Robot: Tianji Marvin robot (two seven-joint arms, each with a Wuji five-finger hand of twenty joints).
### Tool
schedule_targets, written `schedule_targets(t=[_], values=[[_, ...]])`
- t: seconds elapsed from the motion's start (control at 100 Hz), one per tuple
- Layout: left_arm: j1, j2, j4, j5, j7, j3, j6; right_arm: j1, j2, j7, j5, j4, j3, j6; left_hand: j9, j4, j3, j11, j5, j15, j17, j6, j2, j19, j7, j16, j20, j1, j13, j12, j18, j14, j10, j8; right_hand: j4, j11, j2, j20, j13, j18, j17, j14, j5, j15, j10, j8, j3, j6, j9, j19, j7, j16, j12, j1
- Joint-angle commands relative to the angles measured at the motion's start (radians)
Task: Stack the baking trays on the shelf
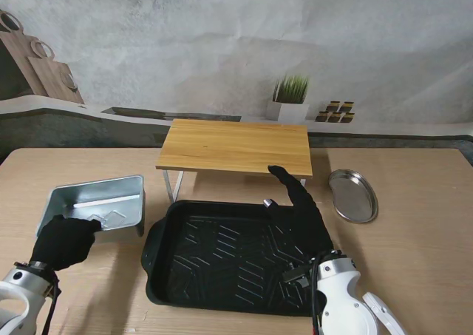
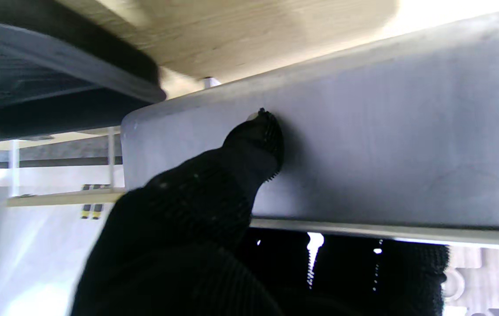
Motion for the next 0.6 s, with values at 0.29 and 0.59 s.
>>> schedule_targets(t=[0.29,0.59], values=[[0.182,-0.015,-0.234,-0.006,-0.034,-0.039,-0.076,-0.03,-0.01,-0.006,-0.004,-0.025,0.001,-0.024,0.014,0.073,0.162,0.028,0.177,0.125,0.042,-0.053,0.12,0.149,0.261,0.086,0.061,0.152,0.089,0.027,0.04,0.022,-0.005,0.117,-0.035,0.018,-0.018,-0.011,0.008,-0.039,0.003,-0.024,0.013,0.002,-0.008,-0.006,0.018,-0.007,-0.011,0.003,0.004,-0.006,0.002,-0.012],[0.195,-0.007,-0.328,-0.05,-0.131,0.134,-0.022,-0.048,-0.011,-0.015,-0.008,-0.036,0.005,-0.039,0.012,0.072,0.165,0.024,0.176,0.123,0.042,-0.046,0.117,0.147,0.253,0.09,0.069,0.154,0.088,0.028,0.044,0.026,0.003,0.127,-0.035,0.02,-0.02,-0.011,0.009,-0.038,0.004,-0.024,0.014,0.003,-0.008,-0.006,0.018,-0.007,-0.01,0.004,0.004,-0.005,0.003,-0.012]])
